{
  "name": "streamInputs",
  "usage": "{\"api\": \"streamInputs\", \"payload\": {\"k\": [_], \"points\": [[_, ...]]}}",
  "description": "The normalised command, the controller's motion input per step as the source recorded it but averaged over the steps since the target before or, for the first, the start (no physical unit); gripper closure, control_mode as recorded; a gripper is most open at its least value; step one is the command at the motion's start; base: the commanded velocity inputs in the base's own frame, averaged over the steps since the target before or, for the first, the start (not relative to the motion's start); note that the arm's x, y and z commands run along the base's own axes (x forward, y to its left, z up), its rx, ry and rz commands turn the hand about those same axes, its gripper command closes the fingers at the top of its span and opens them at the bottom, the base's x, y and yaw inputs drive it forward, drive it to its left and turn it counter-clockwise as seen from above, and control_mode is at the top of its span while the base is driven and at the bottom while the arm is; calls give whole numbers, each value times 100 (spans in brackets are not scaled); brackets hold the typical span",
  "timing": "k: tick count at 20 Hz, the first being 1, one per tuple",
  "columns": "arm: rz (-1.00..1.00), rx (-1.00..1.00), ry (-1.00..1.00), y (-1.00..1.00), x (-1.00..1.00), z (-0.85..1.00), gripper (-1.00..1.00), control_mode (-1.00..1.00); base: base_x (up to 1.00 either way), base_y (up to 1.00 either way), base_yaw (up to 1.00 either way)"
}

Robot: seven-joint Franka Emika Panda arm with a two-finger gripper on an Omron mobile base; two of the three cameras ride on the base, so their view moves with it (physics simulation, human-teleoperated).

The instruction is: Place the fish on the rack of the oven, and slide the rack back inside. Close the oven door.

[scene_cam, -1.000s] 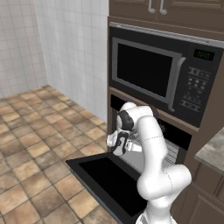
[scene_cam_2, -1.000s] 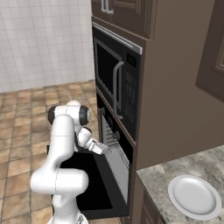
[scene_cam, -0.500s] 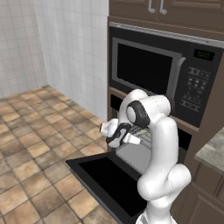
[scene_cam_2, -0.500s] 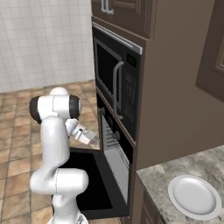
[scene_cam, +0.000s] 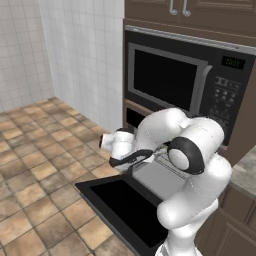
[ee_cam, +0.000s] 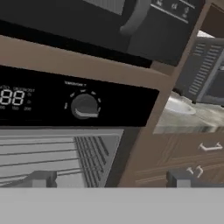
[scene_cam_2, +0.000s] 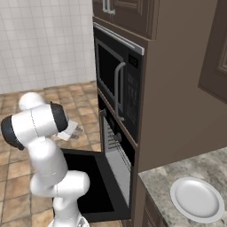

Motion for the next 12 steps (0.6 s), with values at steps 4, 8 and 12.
{"api": "streamInputs", "payload": {"k": [4,8,12], "points": [[-1,-20,-24,47,-99,100,-100,-100,0,0,0],[2,-31,5,26,-87,99,-100,-100,0,0,0],[8,-34,24,11,-60,99,-100,-100,0,0,0]]}}
